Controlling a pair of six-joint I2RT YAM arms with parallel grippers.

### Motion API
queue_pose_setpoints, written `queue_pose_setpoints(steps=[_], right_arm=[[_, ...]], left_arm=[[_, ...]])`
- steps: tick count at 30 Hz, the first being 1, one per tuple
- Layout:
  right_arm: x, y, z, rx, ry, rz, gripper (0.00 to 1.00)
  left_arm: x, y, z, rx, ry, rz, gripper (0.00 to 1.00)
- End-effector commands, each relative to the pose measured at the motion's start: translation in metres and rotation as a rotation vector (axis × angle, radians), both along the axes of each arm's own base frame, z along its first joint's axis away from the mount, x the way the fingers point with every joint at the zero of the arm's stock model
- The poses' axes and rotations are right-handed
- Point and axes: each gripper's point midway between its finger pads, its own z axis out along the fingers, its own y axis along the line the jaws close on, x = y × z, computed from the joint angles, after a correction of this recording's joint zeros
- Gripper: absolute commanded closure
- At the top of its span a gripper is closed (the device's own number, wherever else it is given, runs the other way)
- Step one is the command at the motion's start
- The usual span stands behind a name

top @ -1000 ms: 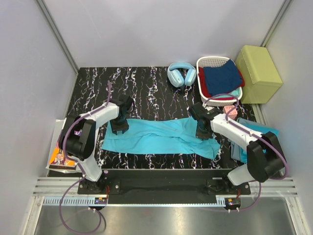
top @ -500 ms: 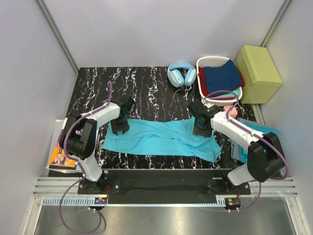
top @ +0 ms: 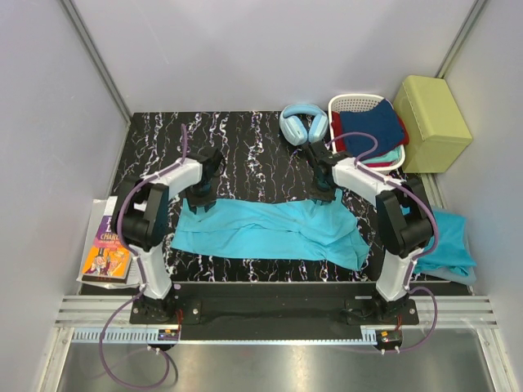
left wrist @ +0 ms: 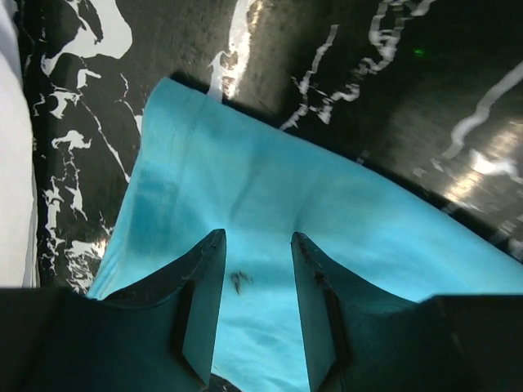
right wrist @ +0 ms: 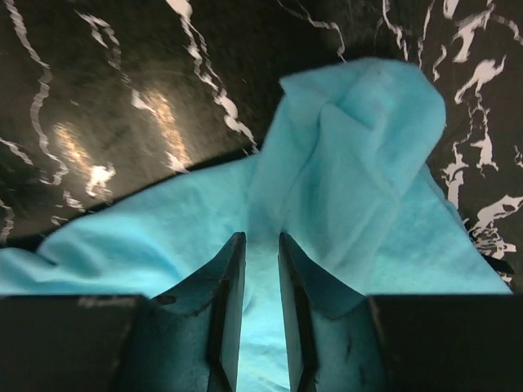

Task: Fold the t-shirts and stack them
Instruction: Fold the other side of the tshirt into a rectangle

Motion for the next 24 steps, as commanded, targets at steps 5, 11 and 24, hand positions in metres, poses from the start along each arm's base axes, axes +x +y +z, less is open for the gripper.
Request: queue_pose_setpoints(steps=[5,11,24], right_arm=[[-0.020,-0.005,0.026,0.049,-0.040,-0.001,0.56],[-0.045,-0.006,0.031,0.057,-0.028,0.020,0.48],[-0.082,-0.013,0.020,0.045,0.014,0.024,0.46]], left_arm=[[-0.002,0.003,0.012,-0.024,-0.040,-0.003,0.55],[-0.014,0.000,0.031,-0.032,-0.095,-0.037,0.46],[-0.055,-0.008,0.014,-0.079,-0.058,-0.047,0.41]])
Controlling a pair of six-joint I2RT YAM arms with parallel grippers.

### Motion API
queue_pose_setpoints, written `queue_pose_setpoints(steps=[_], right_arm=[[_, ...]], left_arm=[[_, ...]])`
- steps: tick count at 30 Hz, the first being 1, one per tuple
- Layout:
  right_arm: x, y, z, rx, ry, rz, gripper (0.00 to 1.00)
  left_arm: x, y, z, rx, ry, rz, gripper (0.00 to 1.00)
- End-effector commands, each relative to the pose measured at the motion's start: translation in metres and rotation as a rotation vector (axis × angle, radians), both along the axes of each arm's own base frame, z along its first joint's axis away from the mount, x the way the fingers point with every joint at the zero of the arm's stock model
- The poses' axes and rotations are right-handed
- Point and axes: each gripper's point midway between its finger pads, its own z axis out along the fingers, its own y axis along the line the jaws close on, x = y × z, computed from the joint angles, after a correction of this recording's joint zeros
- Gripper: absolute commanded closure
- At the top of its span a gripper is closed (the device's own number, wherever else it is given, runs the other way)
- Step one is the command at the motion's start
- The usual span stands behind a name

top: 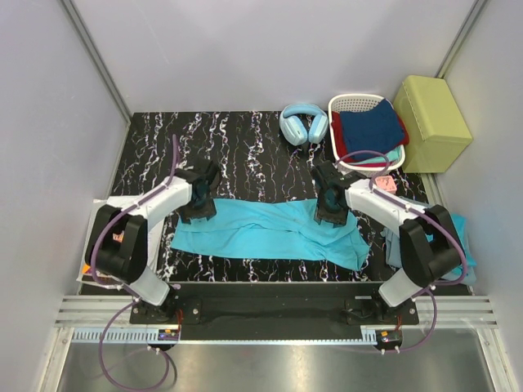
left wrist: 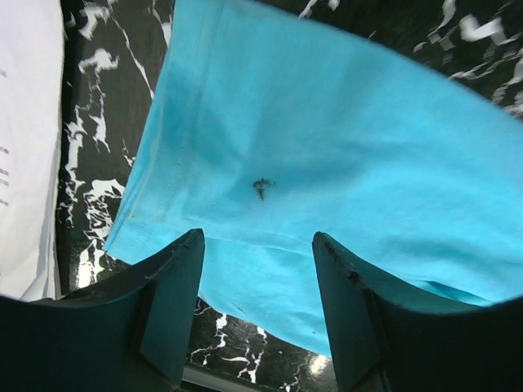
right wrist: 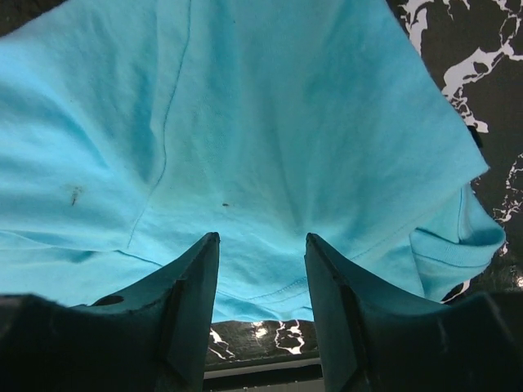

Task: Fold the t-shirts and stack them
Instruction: Fold the other side of the tshirt into a rectangle, then rotate the tshirt 90 degrees

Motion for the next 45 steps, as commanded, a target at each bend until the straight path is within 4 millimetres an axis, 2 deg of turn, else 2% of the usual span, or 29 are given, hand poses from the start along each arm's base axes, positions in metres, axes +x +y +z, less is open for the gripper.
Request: queue_pose_setpoints(steps=[1,5,9,13,20,30,33,36,37,38,39,40,42,43,45], right_arm=[[-0.001,0.004,0.019,0.034,-0.052,-0.010,0.46],[-0.001,0.002,0.028,0.029,-0.075,-0.013,0.46],[-0.002,-0.004,0.025,-0.003,-0.081,-0.013,0.46],[-0.002,-0.006,0.009,-0.026,-0.064,-0.025,0.45],[-0.003,0.006,-0.024,-0.008,0.023,-0.037,0.44],[-0.012,0.010,-0.048,-0.015,0.123,-0.030,0.36],[-0.019,0.012,-0.057,-0.006,0.166,-0.035,0.38],[-0.025,0.012,-0.063,0.002,0.183,-0.045,0.45],[-0.027,0.011,-0.065,0.004,0.190,-0.046,0.54],[-0.028,0.012,-0.065,0.008,0.194,-0.053,0.58],[-0.029,0.013,-0.066,0.014,0.197,-0.055,0.62],[-0.031,0.012,-0.066,0.015,0.198,-0.055,0.70],[-0.033,0.013,-0.067,0.024,0.203,-0.070,0.79],[-0.034,0.013,-0.067,0.027,0.204,-0.071,0.82],[-0.036,0.014,-0.067,0.035,0.207,-0.082,0.87]], left_arm=[[-0.014,-0.005,-0.027,-0.028,0.062,0.008,0.41],[-0.020,-0.006,-0.044,-0.035,0.099,0.007,0.41],[-0.021,-0.009,-0.054,-0.040,0.130,0.000,0.41],[-0.022,-0.013,-0.060,-0.055,0.158,-0.003,0.41],[-0.024,-0.013,-0.060,-0.053,0.167,-0.016,0.42],[-0.027,-0.016,-0.063,-0.066,0.195,-0.031,0.42],[-0.029,-0.020,-0.065,-0.083,0.212,-0.038,0.44],[-0.032,-0.021,-0.067,-0.094,0.229,-0.044,0.54],[-0.033,-0.022,-0.067,-0.097,0.230,-0.046,0.58],[-0.034,-0.021,-0.067,-0.095,0.235,-0.047,0.65],[-0.034,-0.022,-0.066,-0.095,0.236,-0.053,0.80],[-0.034,-0.022,-0.066,-0.094,0.238,-0.055,0.86],[-0.035,-0.021,-0.066,-0.091,0.245,-0.062,0.97],[-0.035,-0.022,-0.065,-0.090,0.246,-0.061,1.00],[-0.037,-0.022,-0.065,-0.086,0.254,-0.068,1.00]])
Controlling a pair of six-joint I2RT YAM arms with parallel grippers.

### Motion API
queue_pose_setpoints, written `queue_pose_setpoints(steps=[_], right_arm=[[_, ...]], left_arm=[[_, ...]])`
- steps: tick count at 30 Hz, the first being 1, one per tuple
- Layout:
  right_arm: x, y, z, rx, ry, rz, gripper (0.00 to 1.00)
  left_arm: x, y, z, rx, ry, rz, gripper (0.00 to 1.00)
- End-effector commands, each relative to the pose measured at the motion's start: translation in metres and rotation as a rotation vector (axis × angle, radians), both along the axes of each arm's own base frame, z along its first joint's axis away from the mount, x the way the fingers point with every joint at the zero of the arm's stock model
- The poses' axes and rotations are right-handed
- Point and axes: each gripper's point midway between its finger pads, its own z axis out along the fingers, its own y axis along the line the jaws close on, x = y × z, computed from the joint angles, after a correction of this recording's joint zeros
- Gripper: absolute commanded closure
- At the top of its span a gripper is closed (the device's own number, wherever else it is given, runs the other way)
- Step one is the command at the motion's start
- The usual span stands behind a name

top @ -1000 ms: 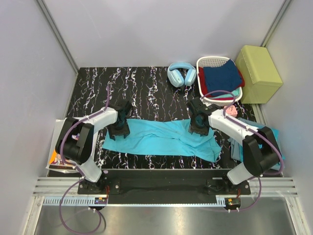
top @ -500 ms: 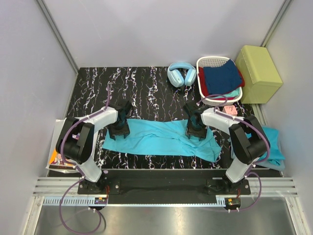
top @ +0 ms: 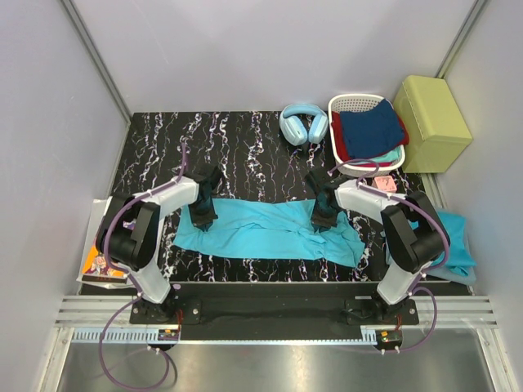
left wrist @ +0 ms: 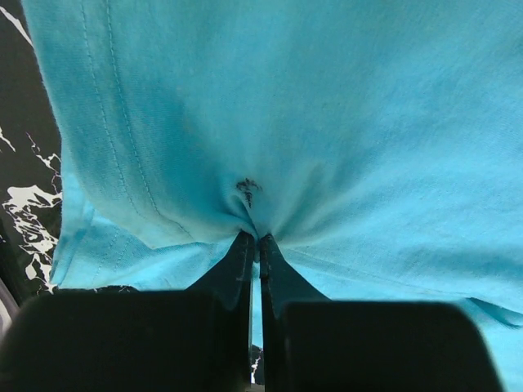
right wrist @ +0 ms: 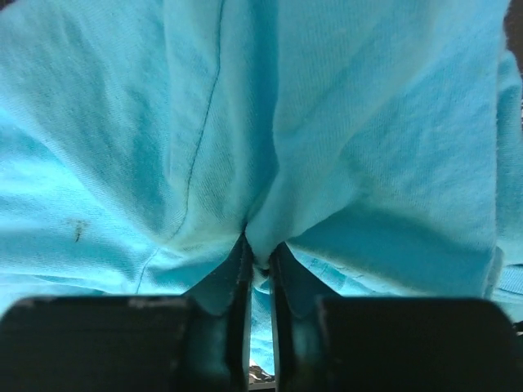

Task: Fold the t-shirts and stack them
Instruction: Rotate the tshirt 90 degrees

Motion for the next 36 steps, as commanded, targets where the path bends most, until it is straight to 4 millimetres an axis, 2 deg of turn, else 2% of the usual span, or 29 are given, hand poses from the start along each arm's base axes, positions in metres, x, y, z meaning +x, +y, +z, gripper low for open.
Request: queue_pose_setpoints(steps=[1,2,5,11,12,14,17,19,20,22,23,24,25,26,27,28,29,30,31,32,33,34,35,36], right_arm=[[-0.031,-0.007,-0.025,-0.025,0.109,-0.025,0.90],[-0.031,-0.007,-0.023,-0.025,0.103,-0.028,0.94],[-0.028,-0.010,-0.019,-0.035,0.082,-0.037,1.00],[-0.006,-0.016,-0.003,-0.096,0.019,-0.013,1.00],[0.004,-0.013,0.004,-0.098,-0.001,-0.010,1.00],[0.015,-0.016,0.004,-0.113,-0.004,0.000,1.00],[0.044,-0.009,0.016,-0.099,-0.050,0.005,1.00],[0.055,-0.007,0.018,-0.106,-0.060,0.017,1.00],[0.070,-0.001,0.027,-0.094,-0.096,0.018,1.00],[0.082,0.002,0.027,-0.098,-0.095,0.032,1.00],[0.099,0.011,0.039,-0.078,-0.133,0.034,1.00],[0.103,0.013,0.032,-0.087,-0.108,0.038,1.00],[0.109,0.018,0.033,-0.075,-0.108,0.048,1.00],[0.125,0.029,0.047,-0.049,-0.142,0.051,1.00],[0.132,0.034,0.039,-0.041,-0.127,0.053,1.00],[0.140,0.040,0.041,-0.029,-0.137,0.058,1.00],[0.157,0.051,0.056,-0.002,-0.178,0.061,1.00],[0.163,0.056,0.045,0.001,-0.156,0.065,1.00],[0.171,0.063,0.045,0.012,-0.159,0.070,1.00],[0.187,0.073,0.064,0.040,-0.199,0.074,1.00],[0.191,0.079,0.046,0.033,-0.164,0.086,1.00],[0.197,0.085,0.044,0.039,-0.157,0.096,1.00],[0.210,0.094,0.065,0.063,-0.190,0.105,1.00],[0.212,0.100,0.041,0.056,-0.147,0.130,1.00]], left_arm=[[-0.015,-0.006,-0.015,-0.017,0.081,-0.017,1.00],[-0.015,-0.007,-0.015,-0.016,0.078,-0.022,1.00],[-0.017,-0.008,-0.012,-0.012,0.079,-0.026,1.00],[-0.029,-0.009,-0.006,-0.008,0.100,-0.041,1.00],[-0.031,-0.011,-0.002,-0.018,0.096,-0.046,1.00],[-0.039,-0.014,0.004,-0.018,0.106,-0.063,1.00],[-0.049,-0.019,0.017,-0.017,0.094,-0.085,1.00],[-0.059,-0.022,0.027,-0.020,0.088,-0.104,1.00],[-0.062,-0.022,0.029,-0.019,0.087,-0.102,1.00],[-0.072,-0.022,0.037,-0.010,0.091,-0.117,1.00],[-0.074,-0.022,0.040,-0.010,0.087,-0.122,1.00],[-0.078,-0.020,0.043,-0.001,0.092,-0.126,1.00],[-0.082,-0.023,0.046,-0.004,0.087,-0.143,1.00],[-0.085,-0.024,0.048,-0.008,0.088,-0.151,1.00],[-0.091,-0.027,0.050,-0.003,0.095,-0.174,1.00],[-0.093,-0.029,0.051,-0.004,0.092,-0.182,1.00],[-0.096,-0.032,0.052,-0.009,0.096,-0.194,1.00],[-0.100,-0.037,0.052,-0.007,0.100,-0.220,1.00],[-0.102,-0.039,0.052,-0.005,0.102,-0.225,1.00],[-0.104,-0.043,0.051,-0.005,0.111,-0.235,1.00],[-0.106,-0.047,0.050,-0.002,0.116,-0.255,1.00],[-0.106,-0.050,0.050,0.000,0.116,-0.261,1.00],[-0.104,-0.055,0.048,0.000,0.123,-0.269,1.00],[-0.105,-0.059,0.047,0.005,0.129,-0.288,1.00]])
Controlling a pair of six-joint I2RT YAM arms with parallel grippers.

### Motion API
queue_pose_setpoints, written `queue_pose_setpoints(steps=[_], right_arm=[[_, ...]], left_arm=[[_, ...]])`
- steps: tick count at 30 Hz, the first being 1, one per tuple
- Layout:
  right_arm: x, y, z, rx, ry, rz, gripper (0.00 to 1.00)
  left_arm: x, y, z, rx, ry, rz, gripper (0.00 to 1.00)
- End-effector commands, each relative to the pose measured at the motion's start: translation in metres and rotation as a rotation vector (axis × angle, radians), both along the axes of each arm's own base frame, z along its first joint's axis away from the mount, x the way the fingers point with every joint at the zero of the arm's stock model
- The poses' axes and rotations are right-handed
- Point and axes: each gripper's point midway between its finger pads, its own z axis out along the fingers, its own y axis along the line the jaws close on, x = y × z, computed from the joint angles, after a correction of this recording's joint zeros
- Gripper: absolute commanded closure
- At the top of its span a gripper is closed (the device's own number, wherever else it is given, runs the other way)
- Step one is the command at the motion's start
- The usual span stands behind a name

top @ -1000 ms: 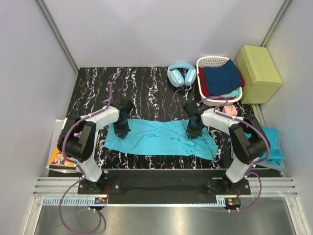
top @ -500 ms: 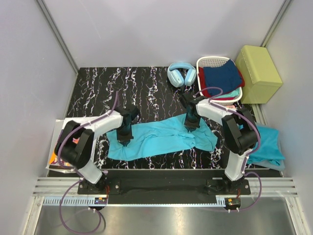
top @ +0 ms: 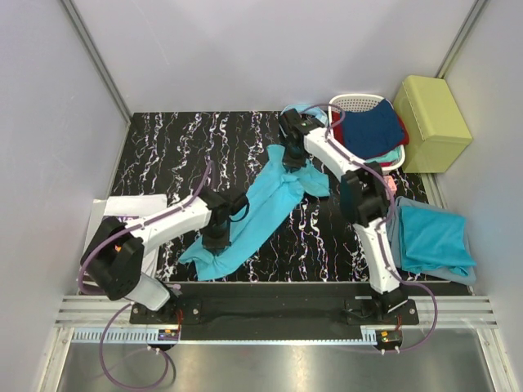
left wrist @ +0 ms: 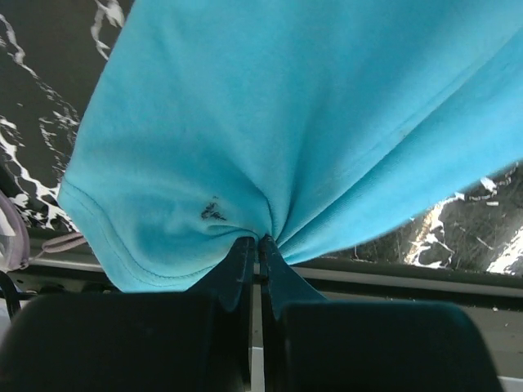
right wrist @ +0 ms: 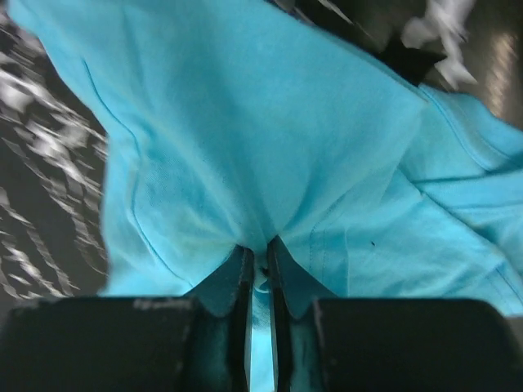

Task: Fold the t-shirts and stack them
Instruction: Rotate the tshirt 90 degrees

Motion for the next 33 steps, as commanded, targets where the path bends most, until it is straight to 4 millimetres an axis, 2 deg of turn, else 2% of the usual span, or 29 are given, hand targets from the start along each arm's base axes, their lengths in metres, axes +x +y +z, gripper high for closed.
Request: queue_pose_setpoints(steps=[1,2,3,5,8,11,16,22,28,29,33], right_arm=[[0.019,0.025,-0.008,0.022,0.039,0.077,1.00],[0.028,0.032,0.014,0.047,-0.001,0.085,1.00],[0.029,0.036,-0.008,0.047,0.036,0.095,1.00],[0.037,0.045,-0.003,0.076,0.005,0.109,1.00],[0.038,0.051,-0.016,0.097,0.015,0.119,1.00],[0.031,0.066,-0.024,0.147,0.044,0.167,1.00],[0.026,0.083,-0.025,0.176,0.043,0.217,1.00],[0.023,0.100,-0.026,0.242,0.043,0.268,1.00],[0.021,0.115,-0.031,0.296,0.048,0.305,1.00],[0.022,0.114,-0.033,0.293,0.048,0.301,1.00],[0.024,0.109,-0.038,0.264,0.042,0.301,1.00]], left_arm=[[-0.006,-0.017,0.003,0.002,0.042,-0.035,1.00],[0.000,-0.023,0.004,-0.002,0.027,-0.043,1.00],[0.000,-0.028,0.002,0.007,0.031,-0.060,1.00],[0.008,-0.039,0.006,0.002,0.009,-0.074,1.00],[0.018,-0.055,0.008,-0.005,-0.019,-0.108,1.00],[0.026,-0.076,0.009,-0.027,-0.043,-0.158,1.00],[0.040,-0.108,0.012,-0.060,-0.070,-0.214,1.00],[0.035,-0.133,0.013,-0.077,-0.073,-0.302,1.00],[0.028,-0.155,0.001,-0.087,-0.046,-0.380,1.00],[0.026,-0.158,-0.004,-0.075,-0.037,-0.395,1.00],[0.030,-0.167,-0.005,-0.075,-0.055,-0.417,1.00]])
